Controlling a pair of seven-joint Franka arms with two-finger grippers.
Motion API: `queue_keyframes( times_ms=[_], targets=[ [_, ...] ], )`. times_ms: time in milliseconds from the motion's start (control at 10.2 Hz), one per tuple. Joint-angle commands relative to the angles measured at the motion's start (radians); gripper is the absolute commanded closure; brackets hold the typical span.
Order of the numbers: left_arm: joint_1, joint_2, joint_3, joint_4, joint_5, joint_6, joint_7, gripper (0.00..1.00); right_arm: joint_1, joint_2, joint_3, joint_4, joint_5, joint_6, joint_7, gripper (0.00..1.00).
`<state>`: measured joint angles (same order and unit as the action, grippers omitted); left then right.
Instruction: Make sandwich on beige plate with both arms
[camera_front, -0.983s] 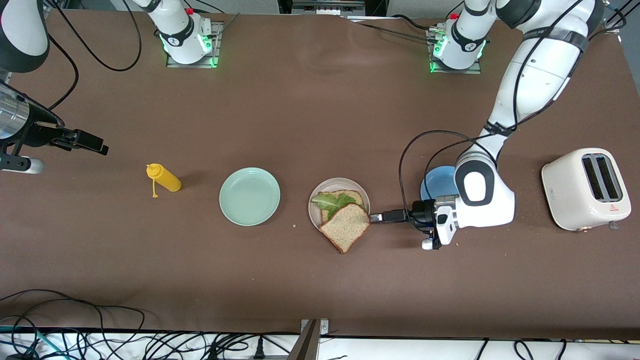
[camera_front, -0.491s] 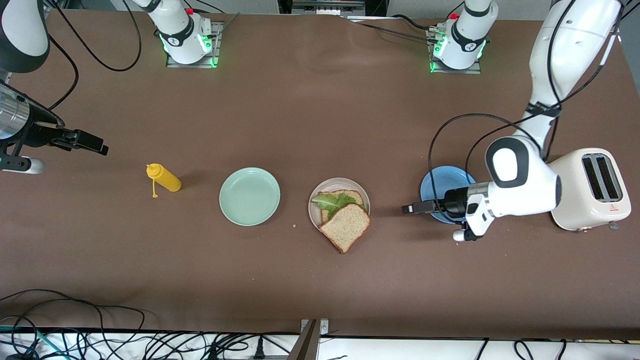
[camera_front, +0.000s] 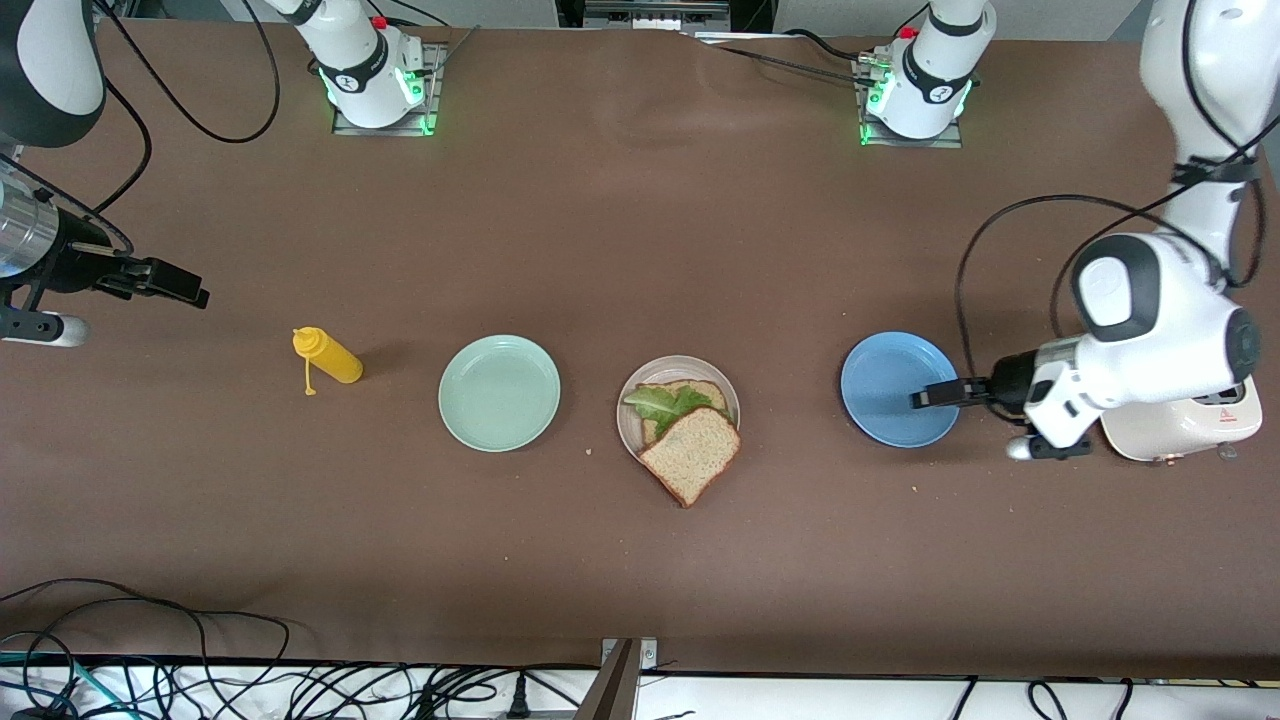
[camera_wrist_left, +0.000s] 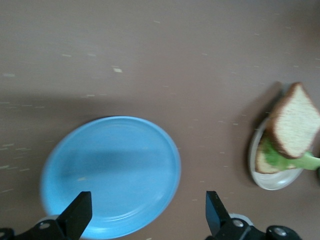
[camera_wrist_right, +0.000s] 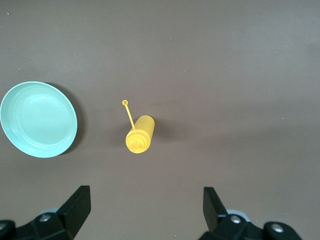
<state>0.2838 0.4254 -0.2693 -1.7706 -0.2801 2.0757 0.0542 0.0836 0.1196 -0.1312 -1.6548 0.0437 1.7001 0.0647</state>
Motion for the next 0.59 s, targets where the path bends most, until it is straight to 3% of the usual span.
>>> queue_keyframes(
  times_ms=[0,197,491],
  targets=[
    [0.017,-0.088,0.022,-0.05,0.204,-0.029,-0.065,0.0,0.002,0.002,0.001,0.021,-0.013,-0.025,-0.006,0.0],
    [0.018,-0.146,0.042,-0.049,0.315,-0.048,-0.134,0.0,0.001,0.003,-0.002,0.021,-0.011,-0.025,-0.011,0.0],
    [0.018,-0.212,0.055,-0.043,0.349,-0.12,-0.137,0.0,0.002,0.002,0.001,0.021,-0.008,-0.025,0.003,0.0]
  ],
)
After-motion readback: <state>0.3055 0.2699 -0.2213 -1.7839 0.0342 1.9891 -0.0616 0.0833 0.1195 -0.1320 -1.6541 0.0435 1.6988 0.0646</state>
